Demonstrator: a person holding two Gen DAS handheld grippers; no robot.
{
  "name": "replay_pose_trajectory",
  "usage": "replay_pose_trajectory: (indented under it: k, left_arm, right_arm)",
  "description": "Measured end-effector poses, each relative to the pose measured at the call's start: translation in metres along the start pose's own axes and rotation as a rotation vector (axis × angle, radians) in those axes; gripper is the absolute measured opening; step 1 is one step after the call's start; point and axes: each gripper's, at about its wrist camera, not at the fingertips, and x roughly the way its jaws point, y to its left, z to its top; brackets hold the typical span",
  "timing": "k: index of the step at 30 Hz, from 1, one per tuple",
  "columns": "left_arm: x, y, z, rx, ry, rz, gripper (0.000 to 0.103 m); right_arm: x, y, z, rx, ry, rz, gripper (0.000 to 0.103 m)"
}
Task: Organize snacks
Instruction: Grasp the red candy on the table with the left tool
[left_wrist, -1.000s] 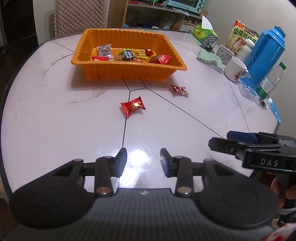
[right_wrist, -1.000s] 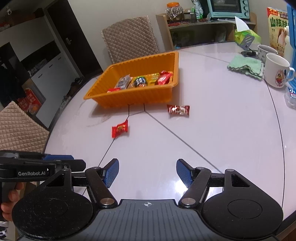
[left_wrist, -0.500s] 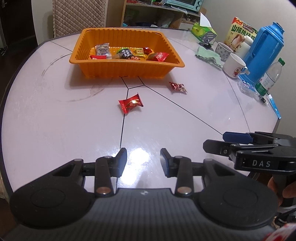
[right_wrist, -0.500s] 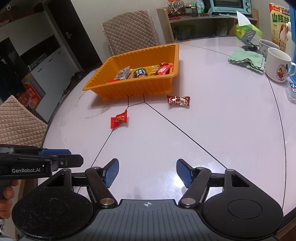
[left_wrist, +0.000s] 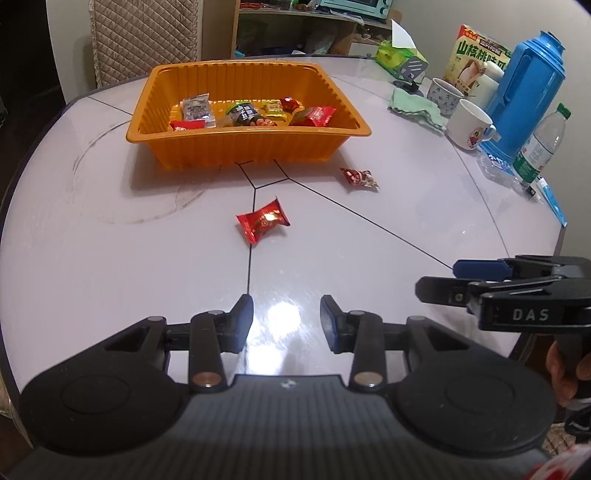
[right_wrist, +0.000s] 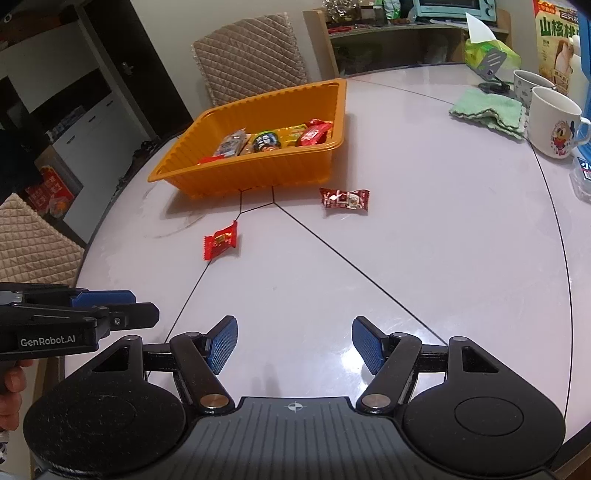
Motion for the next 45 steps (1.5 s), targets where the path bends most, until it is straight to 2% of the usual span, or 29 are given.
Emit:
replay_pose_trajectory:
  k: [6, 13, 21, 37, 38, 41, 45]
  left_arm:
    - [0.020, 0.012, 0.007, 0.032, 0.003, 0.019, 0.040]
    - [0.046, 0.019, 0.021, 0.143, -0.021, 0.065, 0.040]
    - [0.076, 0.018, 0.036, 0.254, -0.017, 0.063, 0.040]
    - [0.106, 0.015, 0.066, 0.309, -0.011, 0.025, 0.039]
    - [0.106, 0.016, 0.066, 0.304, -0.008, 0.021, 0.038]
    - [0.108, 0.017, 0.067, 0.283, 0.006, -0.003, 0.027]
    - [0.110, 0.017, 0.066, 0.280, 0.009, -0.009, 0.024]
  right_arm:
    - [0.006, -0.007, 0.007, 0.020, 0.001, -0.016, 0.069]
    - [0.014, -0.018, 0.016, 0.044, -0.001, -0.042, 0.069]
    - [0.021, -0.025, 0.025, 0.065, 0.002, -0.060, 0.069]
    - [0.036, -0.031, 0.030, 0.084, 0.029, -0.072, 0.069]
    - [0.036, -0.031, 0.030, 0.084, 0.029, -0.072, 0.069]
    - [0.037, -0.031, 0.031, 0.084, 0.029, -0.071, 0.069]
    - [0.039, -0.031, 0.033, 0.083, 0.028, -0.072, 0.069]
